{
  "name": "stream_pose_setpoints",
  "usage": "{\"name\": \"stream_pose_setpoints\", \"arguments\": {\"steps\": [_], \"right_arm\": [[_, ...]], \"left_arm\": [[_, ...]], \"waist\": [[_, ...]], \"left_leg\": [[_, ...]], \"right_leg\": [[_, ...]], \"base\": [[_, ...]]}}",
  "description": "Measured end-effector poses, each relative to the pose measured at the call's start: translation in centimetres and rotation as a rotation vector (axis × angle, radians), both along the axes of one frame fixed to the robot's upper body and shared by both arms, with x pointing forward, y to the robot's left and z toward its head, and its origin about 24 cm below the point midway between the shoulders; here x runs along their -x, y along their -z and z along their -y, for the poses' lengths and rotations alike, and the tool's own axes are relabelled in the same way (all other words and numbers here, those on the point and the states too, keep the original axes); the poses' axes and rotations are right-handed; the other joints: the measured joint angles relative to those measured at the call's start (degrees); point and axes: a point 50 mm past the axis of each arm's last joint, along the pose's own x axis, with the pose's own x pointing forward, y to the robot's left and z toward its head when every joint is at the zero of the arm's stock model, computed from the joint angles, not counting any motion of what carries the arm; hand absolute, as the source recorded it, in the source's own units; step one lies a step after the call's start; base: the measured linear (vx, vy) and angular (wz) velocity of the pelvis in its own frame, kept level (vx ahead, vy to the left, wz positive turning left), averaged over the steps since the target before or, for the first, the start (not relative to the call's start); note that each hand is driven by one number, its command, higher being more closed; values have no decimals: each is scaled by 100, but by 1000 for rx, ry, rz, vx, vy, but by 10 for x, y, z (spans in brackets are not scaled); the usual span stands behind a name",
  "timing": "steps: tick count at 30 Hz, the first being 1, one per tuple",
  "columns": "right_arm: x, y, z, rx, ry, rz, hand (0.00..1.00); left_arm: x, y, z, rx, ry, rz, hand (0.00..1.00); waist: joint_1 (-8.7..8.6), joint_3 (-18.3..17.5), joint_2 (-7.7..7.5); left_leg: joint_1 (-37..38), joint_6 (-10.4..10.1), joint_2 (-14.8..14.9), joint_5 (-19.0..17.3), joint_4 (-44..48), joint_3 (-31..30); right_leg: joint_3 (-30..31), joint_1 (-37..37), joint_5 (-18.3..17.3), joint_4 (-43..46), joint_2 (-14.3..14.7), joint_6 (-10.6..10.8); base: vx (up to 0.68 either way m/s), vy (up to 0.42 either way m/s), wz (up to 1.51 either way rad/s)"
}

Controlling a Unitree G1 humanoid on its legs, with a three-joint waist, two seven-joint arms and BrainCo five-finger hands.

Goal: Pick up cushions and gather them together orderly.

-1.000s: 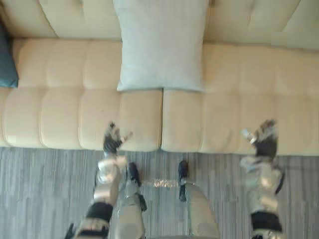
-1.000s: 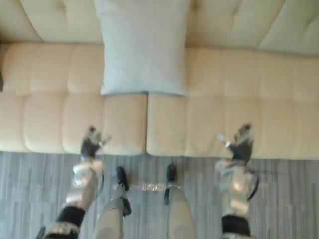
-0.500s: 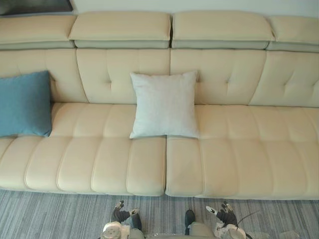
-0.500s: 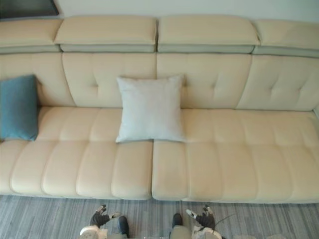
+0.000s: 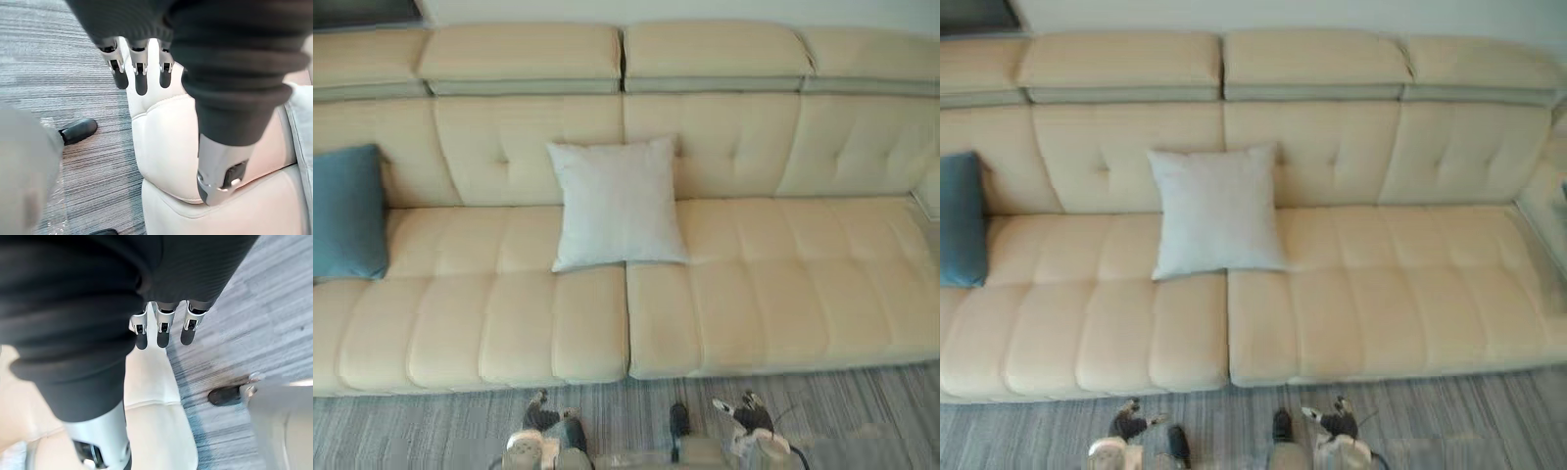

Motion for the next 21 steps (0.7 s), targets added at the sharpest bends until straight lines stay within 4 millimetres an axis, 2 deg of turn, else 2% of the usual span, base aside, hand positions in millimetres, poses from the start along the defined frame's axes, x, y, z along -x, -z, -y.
{"name": "stream_pose_setpoints", "arguments": {"steps": [1, 2, 3, 4, 5, 6, 7, 8, 9, 10, 11, 12, 13, 15, 16, 17, 18, 19, 20, 21], "right_arm": [[-2, -1, -1, -1, -3, 8, 0], [3, 0, -2, -3, -1, 1, 0], [9, 3, -2, -3, -1, -17, 0], [10, 3, -3, -3, -2, -18, 0], [10, 3, -3, -3, -2, -20, 0], [2, 0, -1, 8, -14, 2, 0], [-6, -4, 4, 29, -15, 25, 0], [-10, -6, 4, 33, -14, 36, 0], [-20, -9, -1, 29, -31, 57, 0], [-29, -14, 0, 38, -44, 77, 0], [-29, -14, 0, 40, -43, 80, 0], [-27, -13, 1, 41, -41, 74, 0], [-25, -12, 1, 43, -39, 70, 0], [-19, -10, 6, 55, -31, 51, 0], [-15, -9, 9, 61, -22, 43, 0], [-13, -9, 12, 60, 4, 41, 0], [-11, -8, 14, 62, 11, 37, 0], [-8, -8, 18, 68, 26, 31, 0], [-6, -8, 20, 72, 30, 27, 0], [-3, -6, 20, 70, 31, 16, 0]], "left_arm": [[-3, -2, 0, -3, 2, 12, 0], [-9, -6, -1, -9, 8, 42, 0], [-11, -9, -2, -14, 8, 58, 0], [-9, -10, -4, -22, -1, 66, 0], [-8, -10, -6, -24, -10, 64, 0], [-7, -9, -8, -18, -39, 61, 0], [0, -5, -1, 8, -56, 43, 0], [1, -4, 2, 17, -59, 41, 0], [1, -4, 1, 15, -62, 41, 0], [0, -1, 7, 42, -71, 29, 0], [2, 0, 10, 51, -69, 26, 0], [13, 6, 16, 72, -75, -8, 0], [16, 8, 19, 85, -84, -20, 0], [20, 10, 19, 88, -85, -29, 0], [20, 10, 20, 88, -80, -33, 0], [17, 9, 20, 89, -71, -24, 0], [16, 8, 20, 89, -70, -22, 0], [16, 8, 20, 92, -73, -21, 0], [18, 10, 22, 96, -73, -30, 0], [24, 13, 24, 103, -76, -51, 0]], "waist": [[-18, 33, 23], [-22, 48, 38], [-16, 13, -31], [19, -38, -123], [56, -53, -146], [116, -78, -165], [347, -193, 82], [379, -153, 65], [395, -31, -63], [395, 152, 122], [392, 177, 188], [381, 222, 316], [367, 219, 341], [366, 215, 396], [339, 216, 380], [298, 234, 276], [298, 238, 263], [290, 264, 221], [285, 255, 235], [274, 192, 356]], "left_leg": [[-20, -5, 26, 3, 52, -35], [22, -40, 50, 31, 82, -154], [81, -22, 13, 114, 62, -249], [50, -62, -22, 178, 107, -314], [16, -81, -19, 194, 138, -308], [-88, -109, -12, 215, 202, -301], [-323, -119, 144, 270, 37, -303], [-345, -175, 212, 364, 26, -267], [-446, -156, 105, 490, 115, -193], [-520, -202, 241, 591, 167, -290], [-521, -228, 285, 613, 158, -326], [-506, -286, 404, 711, 145, -412], [-493, -294, 435, 756, 127, -443], [-374, -370, 439, 1120, -201, -511], [-359, -495, 378, 1217, -328, -670], [-581, -307, 245, 649, 522, -800], [-640, -263, 182, 431, 850, -834], [-709, -199, 14, -137, 1618, -953], [-674, -253, -67, -511, 1982, -1037], [-415, -369, -153, -978, 1943, -1192]], "right_leg": [[-128, -68, -266, 446, 4, -113], [-391, -219, -970, 1664, -26, -223], [-548, -136, -1434, 2600, -107, -157], [-625, -28, -1660, 3019, -186, -146], [-613, -35, -1722, 2989, -197, -89], [-654, -42, -1700, 2616, -41, -47], [-519, 358, -1646, 1430, 300, 4], [-503, 357, -1797, 1469, 293, -175], [-600, 494, -2147, 1425, 159, -523], [-668, 632, -1961, 1001, 358, -638], [-712, 718, -1893, 863, 433, -705], [-773, 860, -1755, 689, 559, -757], [-808, 856, -1746, 713, 597, -773], [-940, 830, -1737, 834, 632, -844], [-1068, 764, -1748, 840, 546, -943], [-1105, 616, -1749, 936, 342, -979], [-1095, 590, -1733, 938, 282, -988], [-1059, 531, -1640, 897, 138, -934], [-1000, 488, -1562, 850, 89, -878], [-865, 433, -1404, 750, 104, -759]], "base": [[-141, -12, 4], [-54, -50, 46], [-71, -149, 58], [-54, -139, 41], [-139, -160, 5], [-161, -85, -41], [-203, -133, -52], [-166, -137, -33], [-206, -168, -8], [-212, -139, 6], [-236, -97, 4], [-156, -59, 9], [-172, -74, 20], [-179, -64, 27], [-259, 8, 32], [-217, 51, 29], [-232, 97, 16], [-126, 101, 3], [-120, 215, -20], [-64, 214, -31]]}}
